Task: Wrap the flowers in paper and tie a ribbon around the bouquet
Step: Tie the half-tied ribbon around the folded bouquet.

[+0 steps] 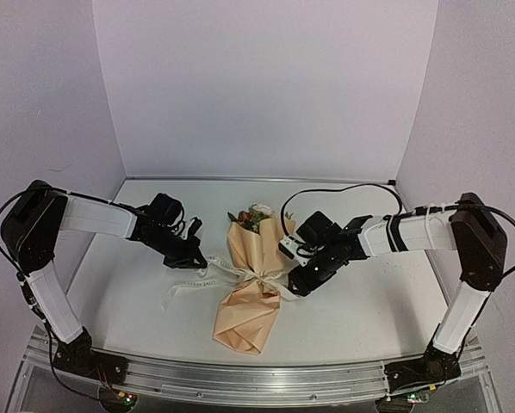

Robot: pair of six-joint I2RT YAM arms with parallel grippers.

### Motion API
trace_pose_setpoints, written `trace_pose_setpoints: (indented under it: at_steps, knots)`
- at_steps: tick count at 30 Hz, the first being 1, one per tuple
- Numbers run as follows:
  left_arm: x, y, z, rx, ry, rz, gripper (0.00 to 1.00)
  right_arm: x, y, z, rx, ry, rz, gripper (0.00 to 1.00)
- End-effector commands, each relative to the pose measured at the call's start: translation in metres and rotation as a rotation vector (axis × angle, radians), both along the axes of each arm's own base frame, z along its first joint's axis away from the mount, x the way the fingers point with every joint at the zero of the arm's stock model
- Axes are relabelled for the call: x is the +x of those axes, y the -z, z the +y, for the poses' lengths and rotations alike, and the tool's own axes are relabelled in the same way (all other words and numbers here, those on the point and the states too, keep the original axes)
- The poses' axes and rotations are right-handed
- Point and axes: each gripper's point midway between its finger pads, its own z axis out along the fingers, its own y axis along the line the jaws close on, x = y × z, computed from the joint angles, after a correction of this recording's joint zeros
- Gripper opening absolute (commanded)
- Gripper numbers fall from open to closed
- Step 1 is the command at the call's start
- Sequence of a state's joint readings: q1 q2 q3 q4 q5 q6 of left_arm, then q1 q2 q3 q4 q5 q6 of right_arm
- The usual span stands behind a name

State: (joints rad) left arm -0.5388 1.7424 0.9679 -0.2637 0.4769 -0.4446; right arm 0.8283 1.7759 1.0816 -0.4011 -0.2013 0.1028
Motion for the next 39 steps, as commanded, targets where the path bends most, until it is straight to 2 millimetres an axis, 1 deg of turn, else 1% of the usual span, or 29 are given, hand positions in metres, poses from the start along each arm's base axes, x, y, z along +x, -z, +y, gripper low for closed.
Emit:
trace_pose_setpoints:
  at_steps: [1, 9, 15, 18, 19, 21, 22, 23, 26, 32, 39]
  knots:
    - [0.01, -0.013, -0.01, -0.031, 0.02, -0.035, 0.0, 0.008, -0.01, 0.021, 0.044, -0.031, -0.034, 0.49]
    - [0.008, -0.012, -0.011, -0.033, 0.025, -0.03, 0.0, 0.01, -0.01, 0.033, 0.049, -0.047, -0.068, 0.48]
    - [0.006, -0.012, -0.012, -0.034, 0.027, -0.029, 0.0, 0.015, -0.011, 0.037, 0.05, -0.027, -0.084, 0.39]
    - [0.006, -0.011, -0.012, -0.031, 0.024, -0.027, 0.0, 0.019, -0.012, 0.037, 0.044, -0.007, -0.095, 0.29]
    - [0.006, -0.011, -0.011, -0.03, 0.024, -0.026, 0.0, 0.019, -0.013, 0.037, 0.043, 0.001, -0.098, 0.24]
    - [0.006, -0.01, -0.01, -0.021, 0.017, -0.027, 0.0, 0.021, -0.013, 0.034, 0.037, 0.02, -0.103, 0.12]
    - [0.006, -0.01, -0.008, -0.014, 0.012, -0.028, 0.0, 0.021, -0.014, 0.032, 0.03, 0.03, -0.11, 0.02]
    - [0.005, -0.009, -0.006, -0.006, 0.006, -0.025, 0.0, 0.022, -0.013, 0.028, 0.02, 0.048, -0.119, 0.0]
    - [0.004, -0.005, -0.001, 0.011, -0.018, -0.019, 0.0, 0.025, -0.015, 0.012, -0.016, 0.113, -0.148, 0.0]
    - [0.002, 0.003, 0.011, 0.033, -0.061, 0.002, 0.0, 0.031, -0.02, -0.03, -0.137, 0.271, -0.216, 0.0]
    - [0.003, 0.007, 0.021, 0.037, -0.098, 0.02, 0.0, 0.035, -0.027, -0.051, -0.172, 0.376, -0.245, 0.0]
